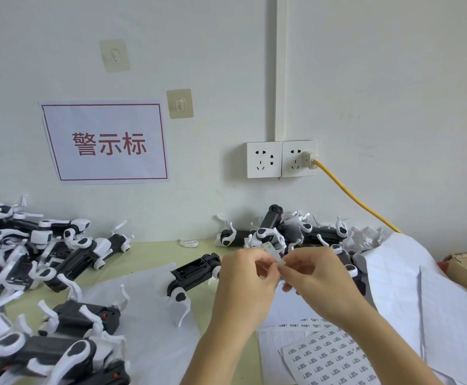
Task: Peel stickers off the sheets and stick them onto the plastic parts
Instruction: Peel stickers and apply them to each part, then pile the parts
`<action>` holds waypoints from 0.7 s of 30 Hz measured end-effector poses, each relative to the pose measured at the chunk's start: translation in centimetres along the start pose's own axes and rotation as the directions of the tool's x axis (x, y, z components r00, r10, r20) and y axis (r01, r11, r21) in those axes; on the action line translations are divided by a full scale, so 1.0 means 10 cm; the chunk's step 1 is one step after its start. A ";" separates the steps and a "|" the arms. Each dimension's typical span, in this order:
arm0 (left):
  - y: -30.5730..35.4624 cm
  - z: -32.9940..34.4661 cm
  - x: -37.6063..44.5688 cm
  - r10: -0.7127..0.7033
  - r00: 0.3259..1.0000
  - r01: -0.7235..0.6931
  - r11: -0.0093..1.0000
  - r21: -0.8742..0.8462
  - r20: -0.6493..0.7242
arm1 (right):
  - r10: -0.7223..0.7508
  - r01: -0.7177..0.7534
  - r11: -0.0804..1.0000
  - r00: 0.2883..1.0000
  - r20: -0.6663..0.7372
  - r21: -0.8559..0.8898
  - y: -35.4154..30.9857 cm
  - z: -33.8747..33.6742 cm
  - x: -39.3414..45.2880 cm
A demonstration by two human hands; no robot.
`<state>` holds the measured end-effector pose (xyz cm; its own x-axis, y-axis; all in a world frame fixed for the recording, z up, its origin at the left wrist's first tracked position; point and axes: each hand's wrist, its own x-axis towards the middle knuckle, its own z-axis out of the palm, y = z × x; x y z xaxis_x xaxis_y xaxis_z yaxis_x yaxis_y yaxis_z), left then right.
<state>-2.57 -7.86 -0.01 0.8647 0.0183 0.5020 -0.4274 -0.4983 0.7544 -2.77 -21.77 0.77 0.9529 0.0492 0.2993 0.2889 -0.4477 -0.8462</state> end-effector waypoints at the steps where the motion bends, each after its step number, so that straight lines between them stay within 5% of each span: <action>1: -0.01 0.00 0.00 0.000 1.000 0.000 1.000 0.013 -0.009 | 0.003 -0.003 1.000 1.000 0.003 0.001 0.00 0.00 0.00; 21: -0.02 0.02 -0.01 -0.051 0.998 0.051 0.998 -0.021 0.028 | 0.002 -0.003 0.999 1.000 -0.014 -0.041 0.06 0.01 0.02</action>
<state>-2.56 -7.92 -0.32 0.8924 0.0189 0.4509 -0.3878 -0.4786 0.7877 -2.45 -21.96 0.26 0.9521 0.0359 0.3036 0.2824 -0.4839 -0.8283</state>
